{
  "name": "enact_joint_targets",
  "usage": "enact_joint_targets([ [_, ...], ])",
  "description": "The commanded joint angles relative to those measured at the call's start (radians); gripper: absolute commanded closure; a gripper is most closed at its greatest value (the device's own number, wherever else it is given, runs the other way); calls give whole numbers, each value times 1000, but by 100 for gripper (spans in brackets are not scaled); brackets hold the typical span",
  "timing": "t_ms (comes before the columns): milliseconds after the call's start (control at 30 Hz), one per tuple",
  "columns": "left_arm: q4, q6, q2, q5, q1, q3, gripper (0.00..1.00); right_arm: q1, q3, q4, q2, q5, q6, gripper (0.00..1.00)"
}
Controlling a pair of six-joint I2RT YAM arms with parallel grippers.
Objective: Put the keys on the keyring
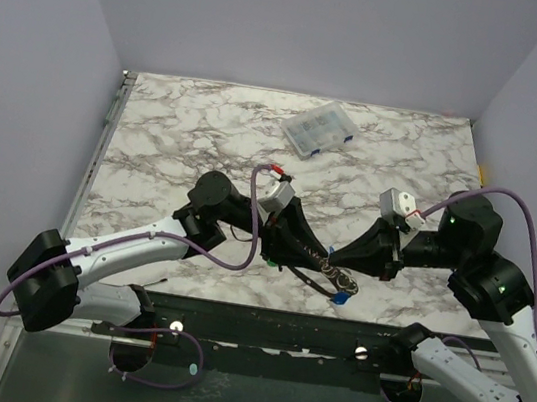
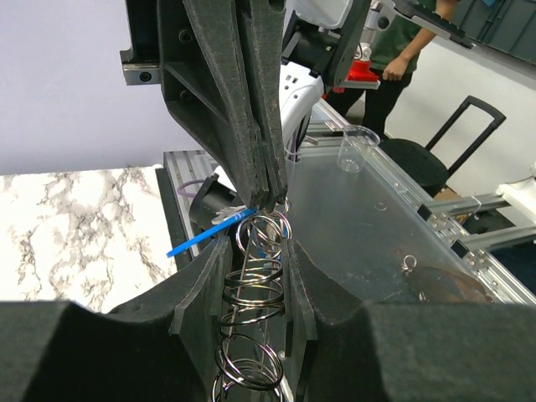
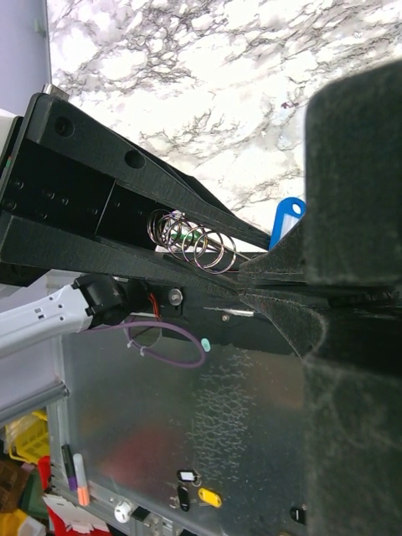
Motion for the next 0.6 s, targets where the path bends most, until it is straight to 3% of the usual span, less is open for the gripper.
enact_joint_targets([
  [0, 31, -20, 5, 16, 6, 36, 100, 13, -5, -25, 9, 7, -4, 99],
  [567, 30, -26, 2, 20, 7, 41, 100, 39, -6, -33, 32, 42, -25, 99],
])
